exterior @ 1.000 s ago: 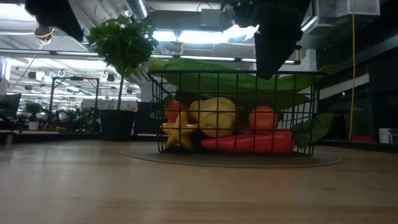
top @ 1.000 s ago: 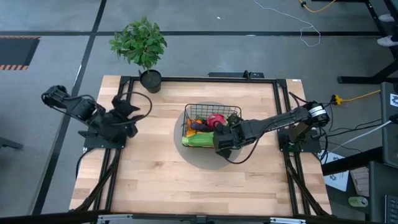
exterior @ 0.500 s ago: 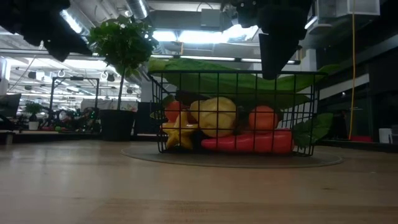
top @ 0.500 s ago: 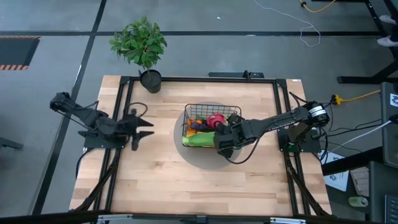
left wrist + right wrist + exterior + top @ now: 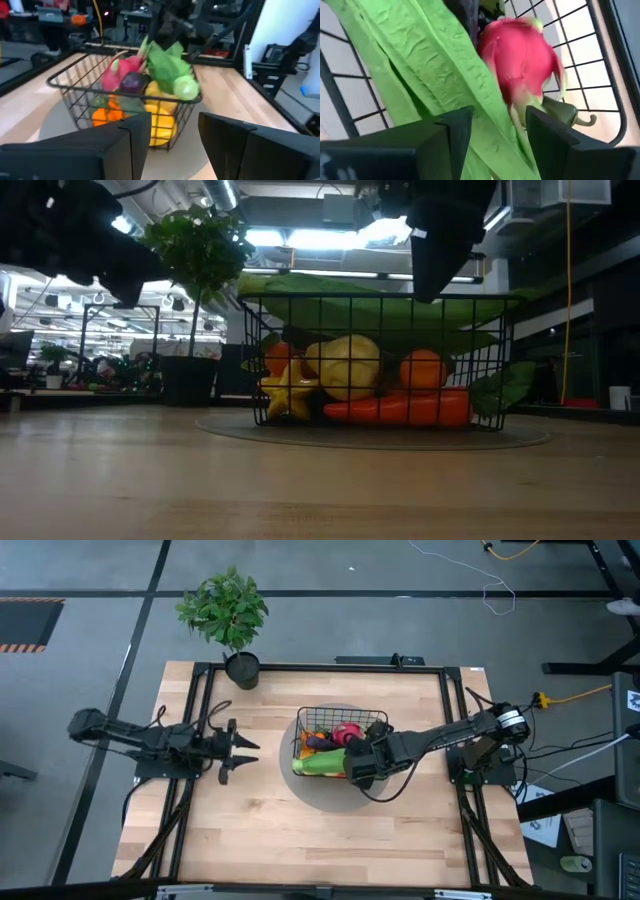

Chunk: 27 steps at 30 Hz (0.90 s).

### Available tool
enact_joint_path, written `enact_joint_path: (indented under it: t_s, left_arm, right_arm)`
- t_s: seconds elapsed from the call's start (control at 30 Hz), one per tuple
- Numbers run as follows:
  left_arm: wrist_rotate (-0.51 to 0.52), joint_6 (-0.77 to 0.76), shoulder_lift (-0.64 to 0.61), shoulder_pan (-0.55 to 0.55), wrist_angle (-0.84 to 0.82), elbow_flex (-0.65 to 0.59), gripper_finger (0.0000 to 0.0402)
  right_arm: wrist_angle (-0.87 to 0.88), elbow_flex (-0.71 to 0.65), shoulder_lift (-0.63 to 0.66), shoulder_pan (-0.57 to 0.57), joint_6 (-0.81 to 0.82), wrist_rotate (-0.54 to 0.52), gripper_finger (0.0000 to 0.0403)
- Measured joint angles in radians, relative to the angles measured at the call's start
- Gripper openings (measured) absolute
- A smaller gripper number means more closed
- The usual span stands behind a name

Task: Build produce basket
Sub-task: Put the green leaf lettuce into the black wire basket

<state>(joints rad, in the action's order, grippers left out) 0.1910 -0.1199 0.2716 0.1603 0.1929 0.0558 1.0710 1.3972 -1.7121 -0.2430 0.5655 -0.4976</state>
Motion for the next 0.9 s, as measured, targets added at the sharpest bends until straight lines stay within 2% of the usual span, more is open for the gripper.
enact_joint_path:
  t_s: [0.23, 0.37, 0.47, 0.57, 0.77, 0.9]
  left_arm:
    - [-0.152, -0.001, 0.001, -0.192, 0.005, -0.043, 0.0153]
    - [-0.236, -0.026, 0.003, -0.266, -0.021, -0.048, 0.0153]
    - [-0.237, -0.034, 0.006, -0.287, -0.023, -0.048, 0.0153]
    - [-0.202, -0.034, 0.005, -0.291, -0.023, -0.048, 0.0153]
    - [-0.159, -0.035, 0.005, -0.291, -0.026, -0.048, 0.0153]
    - [-0.159, -0.035, 0.005, -0.291, -0.029, -0.048, 0.0154]
  right_arm:
    - [0.009, 0.050, 0.005, 0.004, -0.011, -0.005, 0.0174]
    - [0.010, 0.064, 0.006, 0.004, -0.023, 0.006, 0.0174]
    - [-0.018, 0.051, 0.007, 0.004, -0.023, 0.005, 0.0174]
    - [-0.116, 0.028, 0.007, 0.004, -0.037, -0.031, 0.0174]
    - [-0.359, 0.005, 0.007, 0.004, -0.188, -0.035, 0.0174]
    - [-0.394, 0.004, -0.002, 0.004, -0.204, -0.032, 0.0174]
